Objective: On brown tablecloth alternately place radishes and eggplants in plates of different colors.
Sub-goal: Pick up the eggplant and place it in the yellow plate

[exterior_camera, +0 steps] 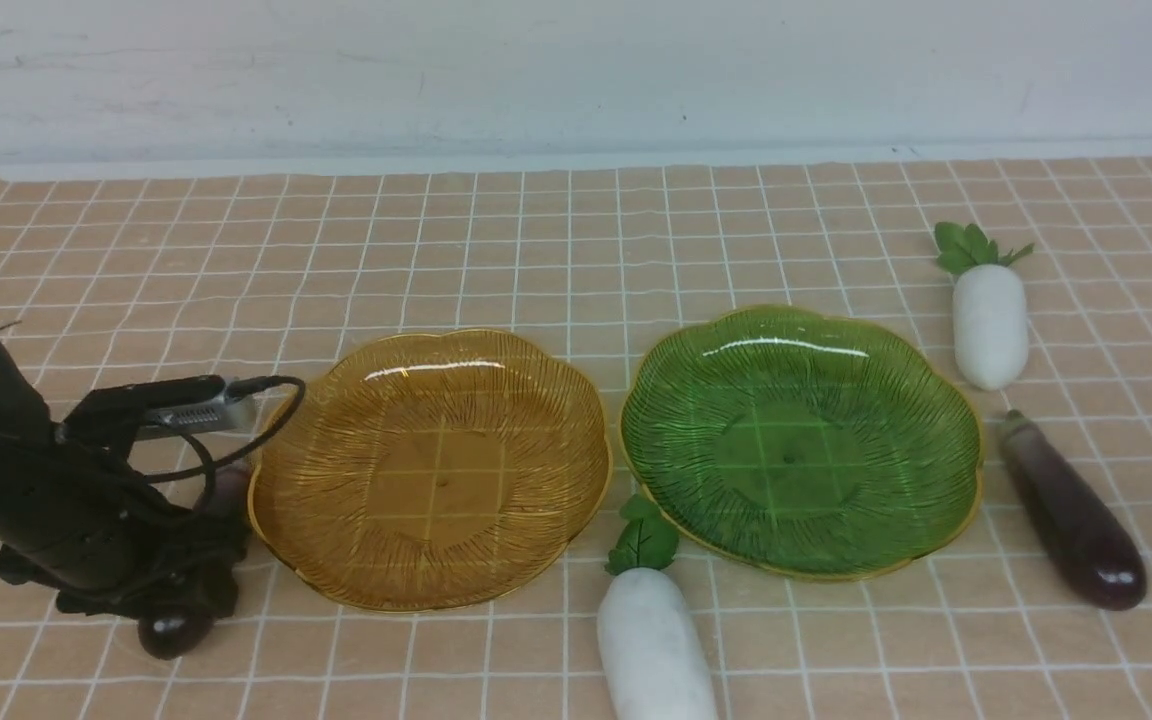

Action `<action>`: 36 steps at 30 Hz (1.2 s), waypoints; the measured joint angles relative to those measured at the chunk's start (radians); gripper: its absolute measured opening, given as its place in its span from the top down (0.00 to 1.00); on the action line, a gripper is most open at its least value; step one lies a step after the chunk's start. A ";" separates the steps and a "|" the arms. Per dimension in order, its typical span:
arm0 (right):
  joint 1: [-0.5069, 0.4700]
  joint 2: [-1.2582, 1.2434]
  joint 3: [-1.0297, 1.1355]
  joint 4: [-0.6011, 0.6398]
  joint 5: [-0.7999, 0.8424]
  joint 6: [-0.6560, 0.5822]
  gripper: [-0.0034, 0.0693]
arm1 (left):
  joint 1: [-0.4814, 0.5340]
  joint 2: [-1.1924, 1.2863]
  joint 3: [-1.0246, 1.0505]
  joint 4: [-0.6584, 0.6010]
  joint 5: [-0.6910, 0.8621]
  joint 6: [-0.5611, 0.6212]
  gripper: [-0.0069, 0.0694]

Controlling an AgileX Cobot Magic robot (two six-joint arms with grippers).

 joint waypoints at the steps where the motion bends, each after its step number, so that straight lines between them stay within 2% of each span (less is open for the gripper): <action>1: -0.002 0.019 -0.002 0.013 -0.003 -0.010 0.97 | -0.017 -0.009 -0.009 -0.008 -0.003 0.007 0.50; 3: -0.015 0.066 -0.013 0.048 -0.021 -0.044 0.97 | -0.078 -0.010 -0.053 -0.015 -0.008 0.011 0.50; 7: -0.102 0.185 -0.073 0.133 -0.033 -0.140 0.97 | -0.195 0.038 -0.158 -0.009 0.001 0.009 0.51; 11: -0.266 0.325 -0.158 0.279 -0.034 -0.285 0.97 | -0.268 0.118 -0.236 0.002 0.016 -0.028 0.51; 16: -0.385 0.450 -0.207 0.397 -0.092 -0.345 0.97 | -0.286 0.212 -0.268 0.017 0.035 -0.049 0.51; 22: -0.420 0.551 -0.213 0.436 -0.181 -0.319 0.93 | -0.272 0.333 -0.276 0.034 0.048 -0.050 0.50; 28: -0.421 0.660 -0.214 0.535 -0.278 -0.304 0.76 | -0.268 0.379 -0.277 0.046 0.052 -0.050 0.44; 31: -0.412 0.728 -0.214 0.561 -0.330 -0.364 0.55 | -0.268 0.387 -0.277 0.048 0.063 -0.050 0.37; 33: -0.403 0.764 -0.214 0.563 -0.349 -0.388 0.45 | -0.268 0.387 -0.279 0.048 0.067 -0.050 0.29; 36: -0.380 0.815 -0.214 0.557 -0.381 -0.405 0.28 | -0.268 0.387 -0.288 0.049 0.078 -0.050 0.22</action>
